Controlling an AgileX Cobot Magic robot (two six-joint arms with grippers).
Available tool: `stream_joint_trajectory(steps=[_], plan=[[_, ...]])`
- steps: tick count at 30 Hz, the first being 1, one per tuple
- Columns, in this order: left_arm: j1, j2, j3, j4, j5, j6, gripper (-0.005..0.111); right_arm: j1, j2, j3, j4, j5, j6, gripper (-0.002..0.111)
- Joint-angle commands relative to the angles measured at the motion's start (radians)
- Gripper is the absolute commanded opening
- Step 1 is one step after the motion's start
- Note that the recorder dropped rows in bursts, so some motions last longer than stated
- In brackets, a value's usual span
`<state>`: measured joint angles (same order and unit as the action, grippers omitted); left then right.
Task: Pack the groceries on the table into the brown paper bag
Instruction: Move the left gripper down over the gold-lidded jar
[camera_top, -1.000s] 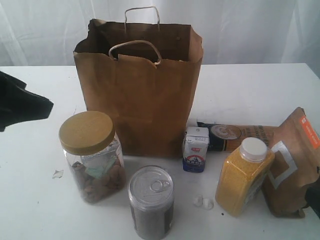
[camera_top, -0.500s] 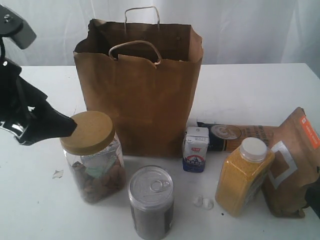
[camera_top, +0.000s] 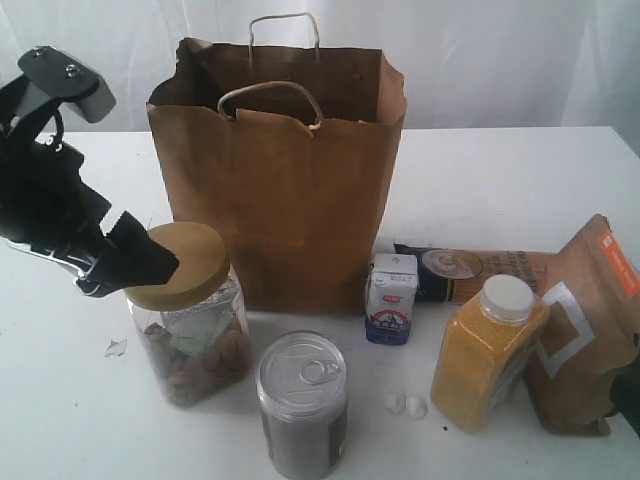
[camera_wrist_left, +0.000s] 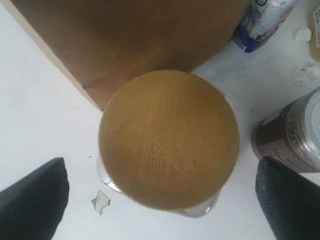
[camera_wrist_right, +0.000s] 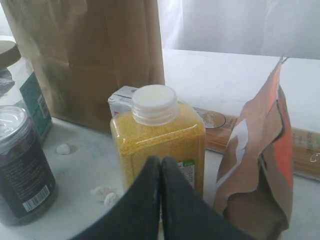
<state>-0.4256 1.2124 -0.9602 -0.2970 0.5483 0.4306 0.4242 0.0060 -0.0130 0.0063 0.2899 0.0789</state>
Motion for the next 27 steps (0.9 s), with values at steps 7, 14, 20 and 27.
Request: stream_joint_trajectory(steps=[7,14,20,27], plan=[[-0.045,0.103,-0.047,-0.010,0.014,0.019,0.105,-0.006,-0.006,0.004,0.001,0.000,0.005,0.000],[-0.047,0.131,-0.047,-0.010,0.027,0.019,0.105,-0.006,-0.006,0.004,0.001,0.000,0.005,0.000],[-0.060,0.149,-0.047,-0.008,0.030,0.019,0.105,-0.006,-0.006,0.004,0.001,0.000,0.005,0.000],[-0.065,0.189,-0.047,0.005,0.026,0.021,0.105,-0.006,-0.006,0.004,0.001,0.000,0.005,0.000]])
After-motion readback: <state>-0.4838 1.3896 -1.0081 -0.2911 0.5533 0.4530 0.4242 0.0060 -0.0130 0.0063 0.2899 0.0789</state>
